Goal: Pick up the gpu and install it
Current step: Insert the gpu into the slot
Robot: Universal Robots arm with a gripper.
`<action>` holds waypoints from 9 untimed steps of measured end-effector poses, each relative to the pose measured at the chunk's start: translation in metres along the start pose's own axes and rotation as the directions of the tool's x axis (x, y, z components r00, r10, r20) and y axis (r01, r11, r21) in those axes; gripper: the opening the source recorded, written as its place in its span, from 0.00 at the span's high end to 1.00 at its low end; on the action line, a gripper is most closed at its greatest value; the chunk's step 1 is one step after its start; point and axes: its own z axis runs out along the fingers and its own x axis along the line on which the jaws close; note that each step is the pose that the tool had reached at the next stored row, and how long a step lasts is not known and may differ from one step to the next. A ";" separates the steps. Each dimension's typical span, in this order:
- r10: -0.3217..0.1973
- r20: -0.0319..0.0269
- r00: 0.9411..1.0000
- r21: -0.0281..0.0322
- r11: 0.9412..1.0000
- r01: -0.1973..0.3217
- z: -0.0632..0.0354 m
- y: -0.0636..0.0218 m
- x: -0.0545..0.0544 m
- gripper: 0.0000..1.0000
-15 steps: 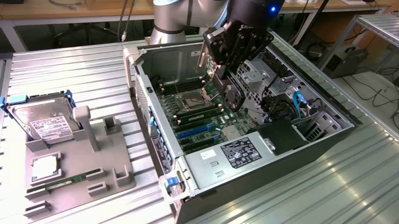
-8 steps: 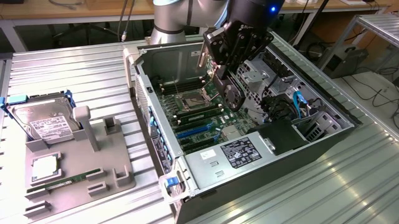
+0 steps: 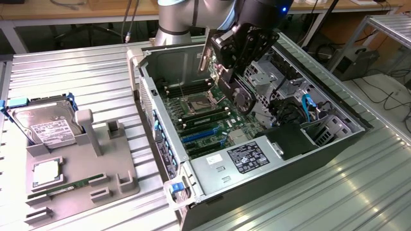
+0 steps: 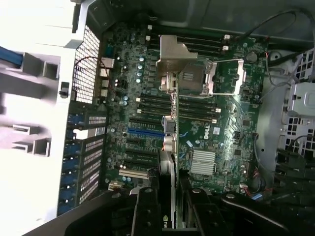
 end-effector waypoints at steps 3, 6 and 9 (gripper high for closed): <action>-0.053 -0.003 0.999 0.002 0.999 0.053 0.0002 0.0000 0.000 0.74; -0.111 -0.006 0.994 0.003 0.994 0.111 0.0004 0.0000 0.000 0.74; -0.190 -0.011 0.982 0.006 0.982 0.190 0.0007 0.0000 0.000 0.74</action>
